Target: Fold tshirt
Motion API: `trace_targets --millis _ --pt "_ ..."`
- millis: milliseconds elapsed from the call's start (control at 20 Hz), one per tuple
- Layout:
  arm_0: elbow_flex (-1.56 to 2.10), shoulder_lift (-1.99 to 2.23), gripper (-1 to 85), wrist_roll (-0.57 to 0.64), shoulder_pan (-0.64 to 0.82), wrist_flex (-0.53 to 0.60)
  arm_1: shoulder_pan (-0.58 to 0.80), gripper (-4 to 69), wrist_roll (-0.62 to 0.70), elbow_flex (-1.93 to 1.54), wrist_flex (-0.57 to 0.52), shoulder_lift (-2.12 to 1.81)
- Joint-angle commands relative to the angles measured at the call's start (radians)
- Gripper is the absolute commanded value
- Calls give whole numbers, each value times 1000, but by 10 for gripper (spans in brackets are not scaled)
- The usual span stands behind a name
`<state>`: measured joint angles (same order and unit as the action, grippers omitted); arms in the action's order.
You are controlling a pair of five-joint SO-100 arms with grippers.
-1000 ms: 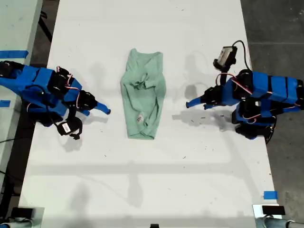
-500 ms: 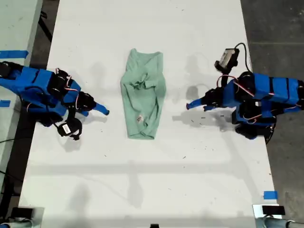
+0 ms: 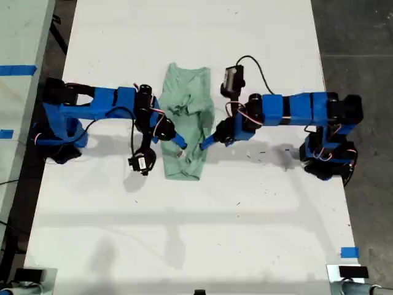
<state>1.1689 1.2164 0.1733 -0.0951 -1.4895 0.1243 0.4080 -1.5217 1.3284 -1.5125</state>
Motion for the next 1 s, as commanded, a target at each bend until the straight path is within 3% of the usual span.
trace_targets --millis 0,150,300,400,500,550,650,950 --pt "-106 -92 337 20 34 11 -32 334 26 249 9 189" --pt "-109 -153 289 2 35 25 -57 331 29 471 49 420" --pt "-109 -218 189 -40 25 44 -77 302 17 594 49 566" --pt "-114 -265 114 -60 15 66 -87 218 -12 634 49 637" --pt "-123 -311 58 -74 12 81 -95 58 -46 643 46 675" --pt "-129 -327 29 -78 8 86 -100 13 -51 644 46 681" --pt "-129 -330 0 -92 -8 109 -109 -17 -58 644 49 683" --pt "-155 -250 -1 -86 -87 121 -150 -17 -32 644 60 627"
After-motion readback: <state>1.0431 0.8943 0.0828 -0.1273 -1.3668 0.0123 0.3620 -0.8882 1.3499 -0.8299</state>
